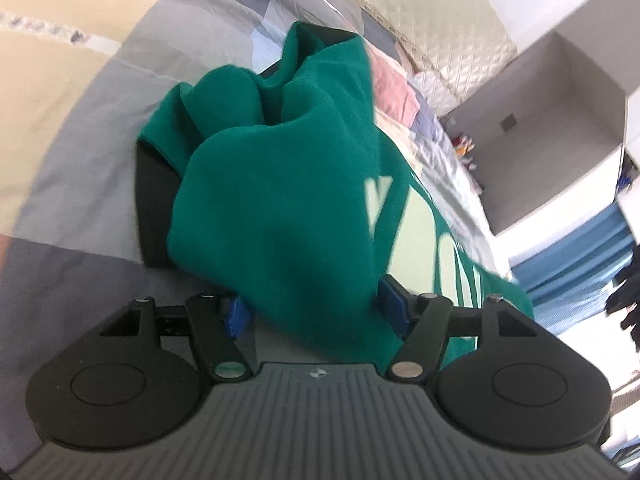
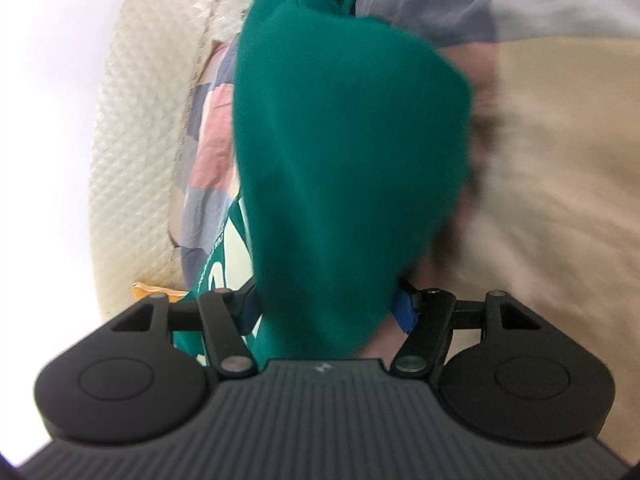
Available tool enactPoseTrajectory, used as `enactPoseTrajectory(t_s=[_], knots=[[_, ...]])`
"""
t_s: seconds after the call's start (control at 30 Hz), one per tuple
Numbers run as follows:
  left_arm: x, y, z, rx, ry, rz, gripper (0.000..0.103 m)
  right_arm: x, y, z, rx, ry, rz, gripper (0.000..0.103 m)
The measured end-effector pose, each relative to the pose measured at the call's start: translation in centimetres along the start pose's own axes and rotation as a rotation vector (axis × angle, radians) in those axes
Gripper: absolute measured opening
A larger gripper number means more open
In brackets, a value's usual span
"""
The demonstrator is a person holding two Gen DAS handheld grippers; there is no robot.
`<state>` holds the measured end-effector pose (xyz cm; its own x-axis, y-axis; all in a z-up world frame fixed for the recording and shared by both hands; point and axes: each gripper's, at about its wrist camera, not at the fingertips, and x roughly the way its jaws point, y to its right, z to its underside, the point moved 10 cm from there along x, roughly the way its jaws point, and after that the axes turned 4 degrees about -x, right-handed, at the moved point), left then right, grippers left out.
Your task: Fold large clothes
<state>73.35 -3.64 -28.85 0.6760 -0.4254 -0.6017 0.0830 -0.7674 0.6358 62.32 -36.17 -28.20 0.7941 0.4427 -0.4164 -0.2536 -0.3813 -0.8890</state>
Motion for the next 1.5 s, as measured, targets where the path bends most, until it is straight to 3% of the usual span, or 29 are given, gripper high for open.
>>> enactPoseTrajectory(t_s=[0.13, 0.33, 0.5, 0.8, 1.0, 1.23, 1.5], knots=[[-2.7, 2.5, -0.7, 0.081, 0.011, -0.042, 0.07, -2.8, -3.6, -0.1, -0.058, 0.029, 0.034, 0.066], [-9.6, 7.8, -0.3, 0.188, 0.051, -0.035, 0.07, -8.8, -9.8, 0.7, -0.221, 0.053, -0.012, 0.066], [-16.9, 12.1, 1.5, 0.268, 0.103, -0.015, 0.07, -12.1, -13.9, 4.1, -0.334, 0.06, -0.054, 0.066], [-29.1, 16.7, 5.4, 0.391, 0.195, -0.026, 0.07, -22.1, -17.4, 10.1, -0.566, 0.094, -0.066, 0.066], [-34.4, 18.1, 8.9, 0.466, 0.246, -0.034, 0.07, -26.7, -18.7, 13.9, -0.737, 0.161, -0.046, 0.066], [-38.0, 18.5, 13.9, 0.584, 0.306, -0.07, 0.07, -31.3, -17.0, 17.7, -0.888, 0.216, -0.017, 0.066], [-40.1, 18.4, 18.9, 0.664, 0.349, -0.052, 0.07, -32.6, -14.4, 20.4, -1.038, 0.276, 0.056, 0.066]])
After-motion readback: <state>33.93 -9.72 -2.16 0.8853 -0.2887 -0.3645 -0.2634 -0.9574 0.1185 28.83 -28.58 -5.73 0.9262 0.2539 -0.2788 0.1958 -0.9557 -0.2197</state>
